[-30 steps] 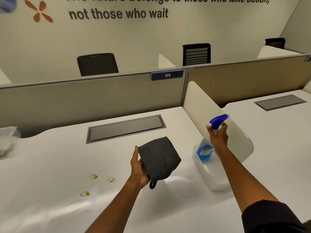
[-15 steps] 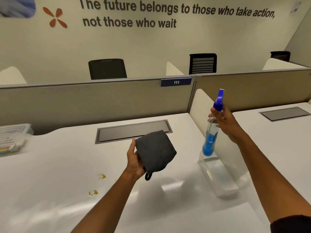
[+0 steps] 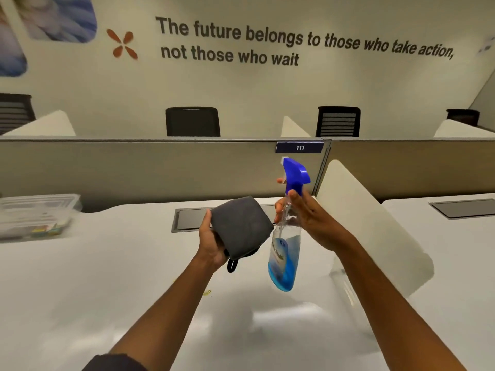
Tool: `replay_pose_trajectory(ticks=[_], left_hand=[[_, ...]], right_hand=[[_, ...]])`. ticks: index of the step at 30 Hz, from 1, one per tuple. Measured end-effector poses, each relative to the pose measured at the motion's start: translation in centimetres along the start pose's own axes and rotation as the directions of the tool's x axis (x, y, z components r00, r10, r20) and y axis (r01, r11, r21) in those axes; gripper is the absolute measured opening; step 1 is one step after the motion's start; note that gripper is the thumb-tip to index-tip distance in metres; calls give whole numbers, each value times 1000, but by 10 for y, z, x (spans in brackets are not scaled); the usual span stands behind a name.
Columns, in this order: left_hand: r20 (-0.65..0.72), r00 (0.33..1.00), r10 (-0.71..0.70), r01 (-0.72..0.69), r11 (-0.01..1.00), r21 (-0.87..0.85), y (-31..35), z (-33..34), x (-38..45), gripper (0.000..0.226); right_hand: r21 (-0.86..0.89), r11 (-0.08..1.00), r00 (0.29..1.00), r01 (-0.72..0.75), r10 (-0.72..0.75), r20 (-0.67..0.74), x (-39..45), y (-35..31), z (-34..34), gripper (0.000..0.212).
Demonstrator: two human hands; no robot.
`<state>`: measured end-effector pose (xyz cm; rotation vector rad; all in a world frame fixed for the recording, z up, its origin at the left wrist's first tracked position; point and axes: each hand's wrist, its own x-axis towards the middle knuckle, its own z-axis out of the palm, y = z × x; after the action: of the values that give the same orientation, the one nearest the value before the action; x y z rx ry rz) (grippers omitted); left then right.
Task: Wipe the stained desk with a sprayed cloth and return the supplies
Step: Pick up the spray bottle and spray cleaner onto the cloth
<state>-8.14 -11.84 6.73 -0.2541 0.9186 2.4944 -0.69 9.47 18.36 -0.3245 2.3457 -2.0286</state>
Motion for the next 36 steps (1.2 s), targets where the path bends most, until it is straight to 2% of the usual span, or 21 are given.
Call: replay_pose_trajectory(ticks=[3, 9, 18, 22, 29, 36], left_hand=[[-18, 999, 38, -38, 999, 8, 9, -10, -9, 72], [-37, 996, 75, -74, 997, 24, 29, -30, -28, 77], [-42, 993, 108, -107, 994, 10, 53, -46, -46, 75], [-42, 995, 92, -91, 996, 25, 58, -50, -48, 77], [4, 997, 77, -77, 997, 30, 54, -53, -46, 76], [33, 999, 26, -27, 999, 37, 45, -48, -41, 77]], right_hand=[[88, 996, 999, -22, 20, 26, 3, 8, 29, 61], [217, 970, 990, -105, 82, 113, -2, 24, 83, 69], [72, 976, 970, -205, 193, 146, -29, 44, 135, 79], [35, 976, 972, -213, 208, 108, -35, 44, 140, 72], [57, 985, 986, -164, 163, 21, -40, 37, 140, 83], [-117, 985, 984, -126, 110, -141, -56, 41, 139, 86]])
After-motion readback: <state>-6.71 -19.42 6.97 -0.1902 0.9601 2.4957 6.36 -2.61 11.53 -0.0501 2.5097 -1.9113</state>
